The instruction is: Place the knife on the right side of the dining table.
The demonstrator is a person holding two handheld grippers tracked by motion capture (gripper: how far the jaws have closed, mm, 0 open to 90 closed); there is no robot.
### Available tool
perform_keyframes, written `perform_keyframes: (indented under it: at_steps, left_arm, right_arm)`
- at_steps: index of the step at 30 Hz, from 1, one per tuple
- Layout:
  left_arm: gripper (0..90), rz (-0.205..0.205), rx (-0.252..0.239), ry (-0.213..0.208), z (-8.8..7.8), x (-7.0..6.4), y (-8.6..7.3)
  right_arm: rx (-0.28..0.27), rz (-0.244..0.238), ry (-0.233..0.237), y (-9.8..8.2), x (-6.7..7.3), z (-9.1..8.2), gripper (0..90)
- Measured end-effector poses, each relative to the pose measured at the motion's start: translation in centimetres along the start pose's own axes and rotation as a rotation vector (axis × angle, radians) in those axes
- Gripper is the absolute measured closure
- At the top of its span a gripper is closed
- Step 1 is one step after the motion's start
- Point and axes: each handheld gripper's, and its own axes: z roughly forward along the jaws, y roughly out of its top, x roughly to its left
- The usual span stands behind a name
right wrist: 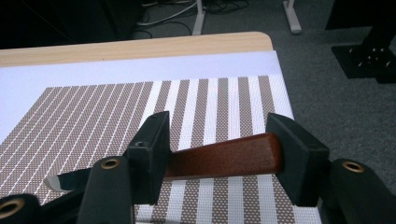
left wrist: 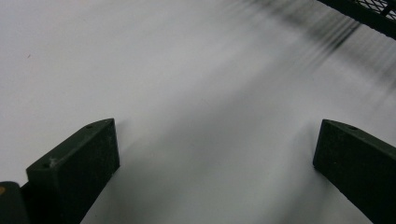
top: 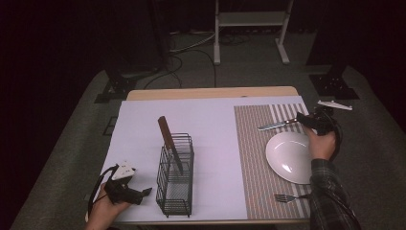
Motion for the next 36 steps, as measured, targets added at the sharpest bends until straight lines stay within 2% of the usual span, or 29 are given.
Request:
perform_keyframes:
  at_steps: [10,18,30,36]
  left_arm:
    - [0.0,0.0,0.0,0.0,0.0,0.0,0.0]
    - [0.0,0.0,0.0,0.0,0.0,0.0,0.0]
    - [0.0,0.0,0.0,0.0,0.0,0.0,0.0]
    - [0.0,0.0,0.0,0.0,0.0,0.0,0.0]
  right_arm:
    - [0.039,0.028,0.01,-0.5,-0.5,0.7,33.7]
    - [0.076,0.078,0.027,-1.2,-1.1,1.5,30.8]
    - [0.123,0.115,0.031,-1.9,-1.7,2.5,29.3]
    - [0.155,0.115,0.018,-2.3,-2.0,2.9,29.0]
